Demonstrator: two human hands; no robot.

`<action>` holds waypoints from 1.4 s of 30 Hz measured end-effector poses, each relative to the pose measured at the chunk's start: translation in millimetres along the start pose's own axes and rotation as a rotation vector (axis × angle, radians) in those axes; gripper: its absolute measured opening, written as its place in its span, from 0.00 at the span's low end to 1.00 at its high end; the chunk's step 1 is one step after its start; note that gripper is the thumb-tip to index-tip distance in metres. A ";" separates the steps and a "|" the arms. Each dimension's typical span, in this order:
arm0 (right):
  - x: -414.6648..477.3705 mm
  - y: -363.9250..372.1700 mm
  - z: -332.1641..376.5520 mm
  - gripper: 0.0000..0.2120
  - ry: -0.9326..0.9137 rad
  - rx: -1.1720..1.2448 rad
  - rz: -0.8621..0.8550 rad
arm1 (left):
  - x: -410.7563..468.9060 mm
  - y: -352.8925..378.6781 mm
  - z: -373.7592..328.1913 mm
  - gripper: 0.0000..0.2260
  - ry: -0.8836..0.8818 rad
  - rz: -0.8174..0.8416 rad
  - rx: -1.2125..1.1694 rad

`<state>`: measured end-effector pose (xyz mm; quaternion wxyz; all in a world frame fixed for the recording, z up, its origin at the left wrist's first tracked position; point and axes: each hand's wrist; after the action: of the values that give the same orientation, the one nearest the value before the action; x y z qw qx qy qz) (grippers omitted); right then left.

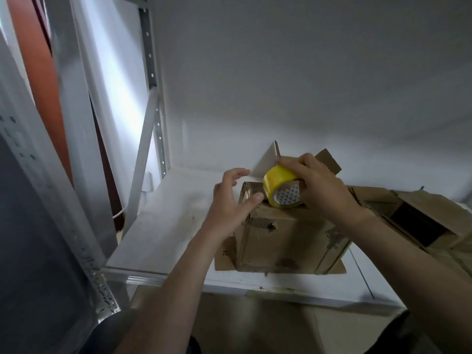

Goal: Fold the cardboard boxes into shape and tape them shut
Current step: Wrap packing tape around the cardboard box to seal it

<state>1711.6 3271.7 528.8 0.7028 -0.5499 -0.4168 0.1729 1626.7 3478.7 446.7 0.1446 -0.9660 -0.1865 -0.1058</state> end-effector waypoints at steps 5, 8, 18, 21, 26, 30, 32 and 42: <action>-4.5 0.6 -29.0 0.35 -0.056 0.374 -0.004 | 14.0 13.2 -1.9 0.32 -0.115 0.219 0.310; -10.7 8.1 -45.5 0.33 -0.072 0.544 -0.039 | 13.7 10.6 3.8 0.28 -0.132 0.237 0.338; 21.2 -1.6 -48.9 0.21 -0.167 0.922 -0.040 | 2.9 7.5 8.2 0.28 -0.134 0.170 0.306; 31.9 -10.4 -47.4 0.21 -0.235 0.914 -0.010 | 2.2 10.9 8.9 0.24 -0.111 0.183 0.348; 35.7 -13.6 -56.2 0.23 -0.332 0.868 0.084 | 1.6 13.1 9.7 0.27 -0.075 0.188 0.412; 30.8 -10.6 -65.5 0.24 -0.365 0.862 0.121 | 3.8 11.9 10.5 0.29 -0.042 0.219 0.486; 29.9 -11.0 -64.8 0.25 -0.396 0.836 0.132 | 3.9 10.0 10.6 0.29 -0.026 0.238 0.514; 9.8 -49.5 -117.9 0.25 -0.259 0.796 -0.085 | 0.7 1.4 11.0 0.25 -0.033 0.295 0.541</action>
<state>1798.3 3187.7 572.5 0.8087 -0.1915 -0.4249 0.3589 1629.6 3481.3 436.2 0.4074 -0.9106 -0.0679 -0.0143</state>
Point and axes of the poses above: each hand's wrist, its own x-axis towards the middle knuckle, its own y-axis out of the palm, z = x × y, and after that the axes turned 6 degrees about -y, right-handed
